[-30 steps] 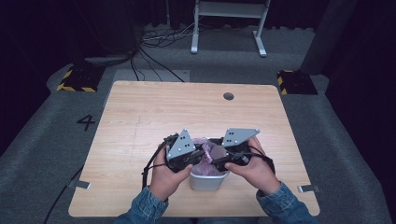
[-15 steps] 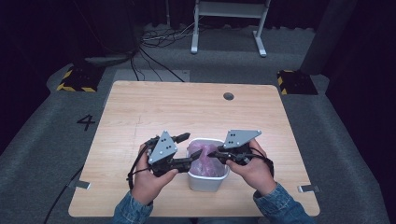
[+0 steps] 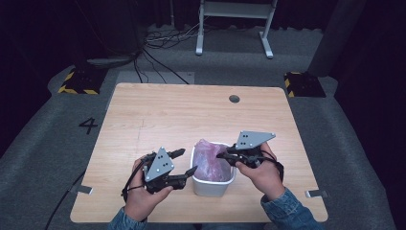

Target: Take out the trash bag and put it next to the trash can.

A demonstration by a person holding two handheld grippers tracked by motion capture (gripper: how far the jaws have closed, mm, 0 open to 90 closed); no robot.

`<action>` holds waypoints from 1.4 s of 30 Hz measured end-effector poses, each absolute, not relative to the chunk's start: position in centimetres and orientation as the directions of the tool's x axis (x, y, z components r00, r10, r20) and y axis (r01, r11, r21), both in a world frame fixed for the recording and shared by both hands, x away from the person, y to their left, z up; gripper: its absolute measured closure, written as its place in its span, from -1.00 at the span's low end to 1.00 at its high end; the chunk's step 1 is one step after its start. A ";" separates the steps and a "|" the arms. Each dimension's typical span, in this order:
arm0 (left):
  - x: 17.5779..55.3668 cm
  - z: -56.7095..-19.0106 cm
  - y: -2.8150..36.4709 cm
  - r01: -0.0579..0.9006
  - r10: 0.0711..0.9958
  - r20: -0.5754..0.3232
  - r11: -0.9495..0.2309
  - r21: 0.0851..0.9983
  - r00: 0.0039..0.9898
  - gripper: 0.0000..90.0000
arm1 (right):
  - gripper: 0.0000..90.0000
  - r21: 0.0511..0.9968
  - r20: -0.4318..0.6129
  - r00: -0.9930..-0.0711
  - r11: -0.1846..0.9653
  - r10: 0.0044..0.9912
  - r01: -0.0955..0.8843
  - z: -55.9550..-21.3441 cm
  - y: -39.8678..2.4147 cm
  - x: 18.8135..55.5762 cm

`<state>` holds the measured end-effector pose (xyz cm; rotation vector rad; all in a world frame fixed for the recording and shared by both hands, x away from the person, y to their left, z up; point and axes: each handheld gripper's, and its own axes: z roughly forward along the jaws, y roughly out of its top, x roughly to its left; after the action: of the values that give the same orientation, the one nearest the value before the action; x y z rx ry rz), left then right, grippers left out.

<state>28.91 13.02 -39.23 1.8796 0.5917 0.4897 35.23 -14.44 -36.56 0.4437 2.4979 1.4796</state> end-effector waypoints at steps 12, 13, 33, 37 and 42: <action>29.0 -39.1 13.8 0.193 0.615 -0.007 -0.236 0.952 0.788 -0.24 | 0.97 0.918 -0.035 -0.924 0.377 0.380 0.120 -34.3 -15.4 35.0; 29.0 -39.0 14.1 0.193 0.622 -0.002 -0.240 0.951 0.783 -0.25 | 0.97 0.921 -0.038 -0.924 0.371 0.381 0.115 -34.0 -15.5 34.9; 29.4 -39.8 18.0 0.262 0.731 0.066 -0.326 0.908 0.679 -0.38 | 0.97 0.967 -0.115 -0.877 0.256 0.466 0.009 -27.6 -18.2 33.6; 29.4 -40.1 18.5 0.273 0.738 0.057 -0.318 0.908 0.672 -0.39 | 0.97 0.970 -0.131 -0.860 0.241 0.492 -0.010 -26.4 -19.0 33.4; 29.5 -40.7 19.2 0.295 0.752 0.059 -0.328 0.898 0.656 -0.40 | 0.97 0.972 -0.147 -0.832 0.234 0.536 -0.022 -25.3 -20.6 33.3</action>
<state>29.48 19.23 -40.68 1.9046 0.8241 0.5930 33.33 -20.57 -25.31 0.4704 2.0580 1.6327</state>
